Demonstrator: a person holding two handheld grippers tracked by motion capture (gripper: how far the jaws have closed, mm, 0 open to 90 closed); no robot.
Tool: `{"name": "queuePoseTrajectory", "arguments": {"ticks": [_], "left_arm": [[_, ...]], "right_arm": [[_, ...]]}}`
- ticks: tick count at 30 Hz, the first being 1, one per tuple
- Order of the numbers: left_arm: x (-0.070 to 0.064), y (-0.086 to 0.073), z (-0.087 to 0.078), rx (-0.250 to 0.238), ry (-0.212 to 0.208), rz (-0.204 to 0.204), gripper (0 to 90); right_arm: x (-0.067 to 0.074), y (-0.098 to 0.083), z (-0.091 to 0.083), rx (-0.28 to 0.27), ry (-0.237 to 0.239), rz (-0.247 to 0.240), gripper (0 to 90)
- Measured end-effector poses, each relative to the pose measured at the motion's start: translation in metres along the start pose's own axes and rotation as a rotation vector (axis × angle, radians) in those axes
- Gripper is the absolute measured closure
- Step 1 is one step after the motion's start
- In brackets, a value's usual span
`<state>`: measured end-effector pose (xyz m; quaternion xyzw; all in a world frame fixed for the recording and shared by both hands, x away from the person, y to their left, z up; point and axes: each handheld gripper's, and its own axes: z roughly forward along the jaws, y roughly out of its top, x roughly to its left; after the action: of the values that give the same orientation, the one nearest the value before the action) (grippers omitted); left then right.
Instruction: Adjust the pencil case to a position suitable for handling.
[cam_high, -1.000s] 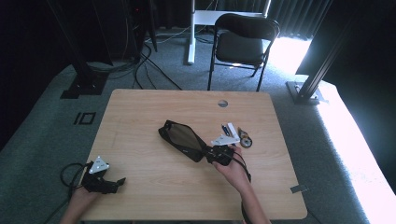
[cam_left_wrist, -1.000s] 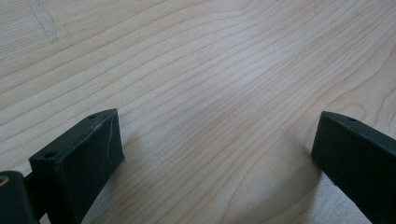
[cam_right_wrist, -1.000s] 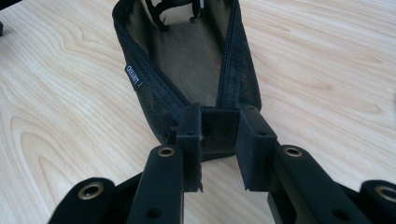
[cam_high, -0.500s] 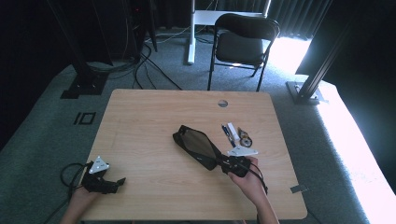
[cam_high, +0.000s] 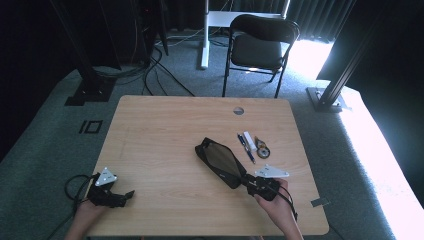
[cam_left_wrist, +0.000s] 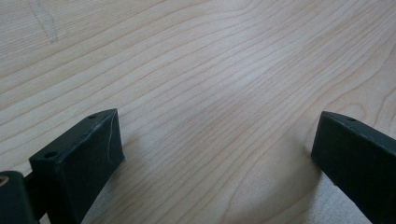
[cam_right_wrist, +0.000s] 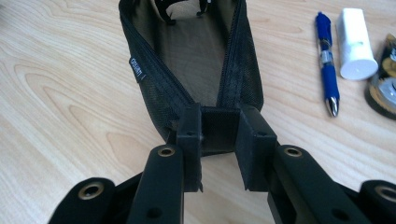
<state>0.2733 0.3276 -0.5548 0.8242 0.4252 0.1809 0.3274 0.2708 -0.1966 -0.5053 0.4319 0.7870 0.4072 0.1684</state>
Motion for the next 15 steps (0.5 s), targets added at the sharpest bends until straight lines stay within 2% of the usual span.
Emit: {"name": "queuePoseTrajectory", "arguments": {"ticks": [4, 15], "left_arm": [[0.0, 0.0, 0.0, 0.0, 0.0, 0.0, 2.2], [0.0, 0.0, 0.0, 0.0, 0.0, 0.0, 2.2]], "right_arm": [[-0.002, -0.011, -0.009, -0.015, 0.0, 0.024, 72.7], [-0.003, -0.023, -0.022, -0.017, -0.023, 0.038, 72.7]]}}
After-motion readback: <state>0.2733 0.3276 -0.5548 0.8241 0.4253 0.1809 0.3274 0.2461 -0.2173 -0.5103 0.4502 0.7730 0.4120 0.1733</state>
